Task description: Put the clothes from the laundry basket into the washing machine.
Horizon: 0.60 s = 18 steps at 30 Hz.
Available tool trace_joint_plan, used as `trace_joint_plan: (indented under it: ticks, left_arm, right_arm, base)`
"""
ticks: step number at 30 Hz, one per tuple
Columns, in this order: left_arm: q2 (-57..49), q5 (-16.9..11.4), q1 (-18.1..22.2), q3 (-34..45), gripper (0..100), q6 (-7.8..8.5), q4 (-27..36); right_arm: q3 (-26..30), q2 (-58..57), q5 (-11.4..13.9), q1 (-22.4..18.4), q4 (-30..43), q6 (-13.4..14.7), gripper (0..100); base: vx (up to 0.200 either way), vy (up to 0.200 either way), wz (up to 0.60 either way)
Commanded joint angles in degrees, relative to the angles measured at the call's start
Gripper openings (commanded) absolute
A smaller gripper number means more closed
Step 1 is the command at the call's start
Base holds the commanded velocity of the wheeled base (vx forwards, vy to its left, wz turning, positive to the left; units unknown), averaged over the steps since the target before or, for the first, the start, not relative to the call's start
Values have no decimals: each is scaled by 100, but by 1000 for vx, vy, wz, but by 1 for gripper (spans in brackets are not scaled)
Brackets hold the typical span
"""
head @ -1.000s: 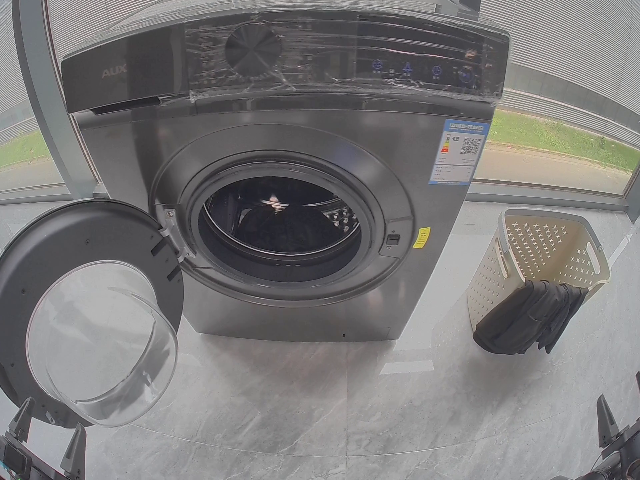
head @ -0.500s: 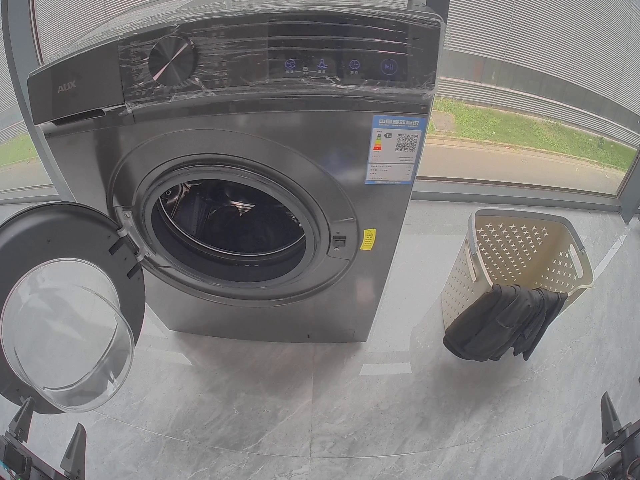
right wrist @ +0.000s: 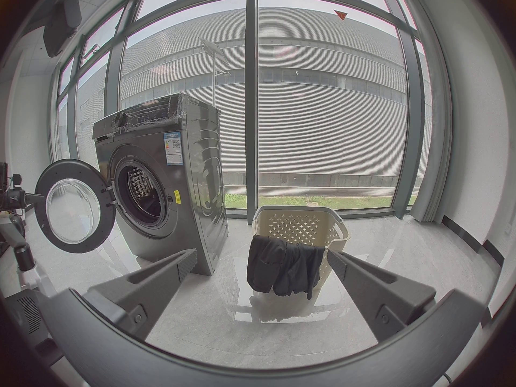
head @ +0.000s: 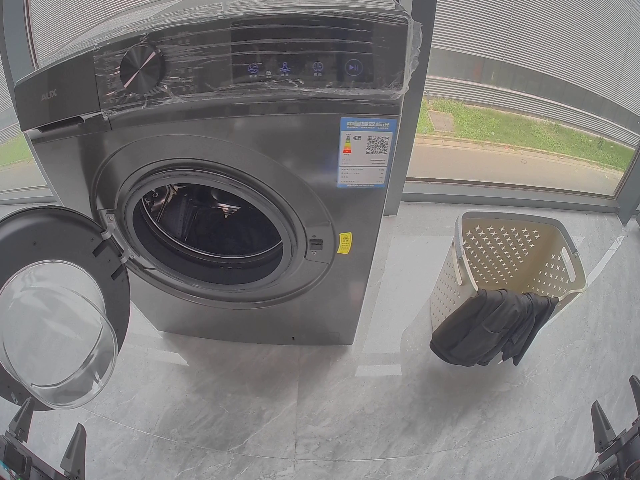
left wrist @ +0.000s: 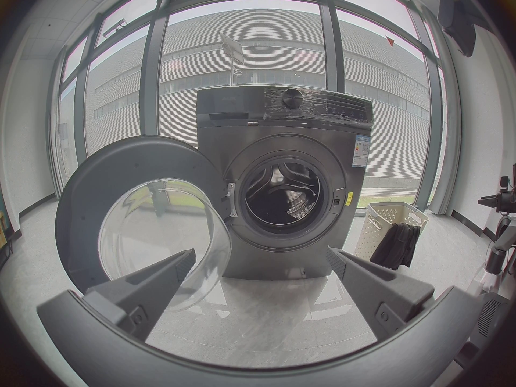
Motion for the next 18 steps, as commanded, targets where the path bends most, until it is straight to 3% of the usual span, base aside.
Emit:
trace_joint_plan:
  ticks: [1, 11, 18]
  left_arm:
    - [-53, 1, -2, 101, 100, 3, -1]
    - [-53, 1, -2, 101, 100, -14, -1]
    - [-53, -8, -2, 101, 100, -23, -1]
  right_arm:
    - [101, 6, 2, -2, 0, -1, 100]
    - [101, 6, 2, -2, 0, -1, 100]
    - [101, 6, 2, -2, 0, -1, 100]
  base:
    - [0, -200, 0]
    - [0, -200, 0]
    - [0, 0, 0]
